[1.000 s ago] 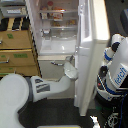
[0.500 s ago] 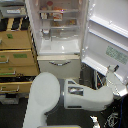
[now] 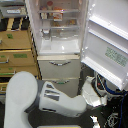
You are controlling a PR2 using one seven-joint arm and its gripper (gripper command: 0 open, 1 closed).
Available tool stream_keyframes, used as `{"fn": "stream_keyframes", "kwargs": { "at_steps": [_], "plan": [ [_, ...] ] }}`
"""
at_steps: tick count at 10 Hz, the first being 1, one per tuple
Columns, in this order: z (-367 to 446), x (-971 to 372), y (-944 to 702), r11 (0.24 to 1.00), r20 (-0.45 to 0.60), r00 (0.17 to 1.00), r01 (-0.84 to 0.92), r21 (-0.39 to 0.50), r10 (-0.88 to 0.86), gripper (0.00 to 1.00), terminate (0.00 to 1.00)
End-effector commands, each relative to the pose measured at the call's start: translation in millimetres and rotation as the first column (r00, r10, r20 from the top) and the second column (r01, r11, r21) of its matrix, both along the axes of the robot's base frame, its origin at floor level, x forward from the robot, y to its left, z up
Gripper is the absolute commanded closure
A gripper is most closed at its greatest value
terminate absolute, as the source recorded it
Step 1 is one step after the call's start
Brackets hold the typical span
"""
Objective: Opening the fridge
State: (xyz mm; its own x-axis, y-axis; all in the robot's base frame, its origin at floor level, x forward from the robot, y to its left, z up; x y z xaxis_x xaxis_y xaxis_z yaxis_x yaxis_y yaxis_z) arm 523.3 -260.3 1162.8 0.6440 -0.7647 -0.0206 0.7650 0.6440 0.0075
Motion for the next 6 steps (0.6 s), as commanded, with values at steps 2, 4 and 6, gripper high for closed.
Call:
{"fn": "stream_keyframes", "kwargs": {
  "at_steps": [2, 4, 6],
  "plan": [
    [-69.9, -53.4, 453.3, 0.967, 0.038, 0.968, -0.244, -0.066, 0.247, 0.0, 0.0],
    [-78.1, -62.9, 485.8, 0.95, 0.06, 0.95, -0.299, -0.092, 0.305, 0.0, 0.0],
    [-116.0, -74.1, 554.6, 0.87, 0.03, 0.882, -0.459, -0.181, 0.471, 0.0, 0.0]
  ]
}}
